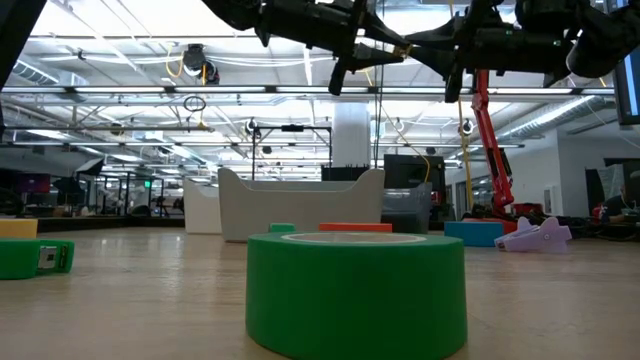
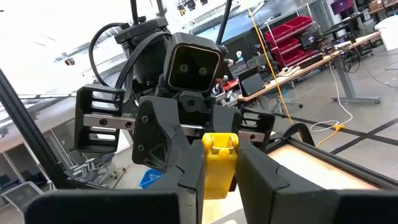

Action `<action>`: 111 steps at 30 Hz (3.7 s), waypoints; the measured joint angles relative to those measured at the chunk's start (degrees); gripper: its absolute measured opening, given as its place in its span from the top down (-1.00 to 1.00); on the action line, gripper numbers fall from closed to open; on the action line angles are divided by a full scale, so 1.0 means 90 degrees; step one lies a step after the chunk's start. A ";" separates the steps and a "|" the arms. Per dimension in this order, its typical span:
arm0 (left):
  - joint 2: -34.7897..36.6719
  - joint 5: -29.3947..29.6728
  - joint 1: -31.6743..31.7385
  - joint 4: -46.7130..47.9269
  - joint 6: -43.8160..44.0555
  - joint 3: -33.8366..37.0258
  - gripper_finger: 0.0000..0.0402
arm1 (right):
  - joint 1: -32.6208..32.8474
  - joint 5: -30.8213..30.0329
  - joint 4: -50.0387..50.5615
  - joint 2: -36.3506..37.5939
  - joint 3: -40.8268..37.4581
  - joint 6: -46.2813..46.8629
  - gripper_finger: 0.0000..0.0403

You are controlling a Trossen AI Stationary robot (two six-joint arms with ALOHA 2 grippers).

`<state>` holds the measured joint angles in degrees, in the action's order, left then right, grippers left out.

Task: Pick and place Stapler, Stapler remover, tape
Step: Put the yellow stapler into the black bin

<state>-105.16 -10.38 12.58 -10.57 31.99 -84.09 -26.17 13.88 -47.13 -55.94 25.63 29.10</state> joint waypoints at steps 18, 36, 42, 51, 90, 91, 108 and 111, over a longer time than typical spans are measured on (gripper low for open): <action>0.0000 -0.1742 0.0402 0.1605 -0.0192 0.0000 -0.08 | -0.0010 -0.0384 0.0041 -0.0005 -0.0002 -0.0160 0.72; 0.1261 0.1396 0.0539 0.4649 -0.1128 0.0162 -0.09 | 0.0000 -0.0406 -0.0023 -0.0917 0.0208 -0.0290 0.72; 0.2348 0.1526 0.0791 0.4384 -0.1035 0.1145 -0.09 | 0.0000 -0.0366 0.0507 -0.1783 0.1143 -0.0835 0.72; 0.4109 0.1518 0.1101 0.3427 -0.0869 0.3216 -0.09 | 0.0005 -0.0536 0.1863 -0.3195 0.2490 -0.1632 0.72; 0.5520 0.1142 0.1671 0.2974 -0.1059 0.4636 -0.09 | -0.0005 -0.1211 0.3178 -0.5027 0.3468 -0.2022 0.72; 0.5520 0.1145 0.1653 0.2967 -0.1114 0.4636 -0.09 | -0.0005 -0.1211 0.3154 -0.5027 0.3468 -0.2042 0.71; 0.6153 0.1159 0.1337 0.1807 -0.0660 0.5679 -0.09 | -0.0044 -0.1052 0.2732 -0.5345 0.3504 -0.2170 0.71; 0.6377 0.1161 0.1332 0.1820 -0.0518 0.5812 -0.09 | -0.0083 -0.1055 0.2830 -0.5433 0.3535 -0.2171 0.71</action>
<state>-47.77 0.07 24.57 5.81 27.33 -31.78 -26.92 4.39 -21.67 -104.84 57.45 9.56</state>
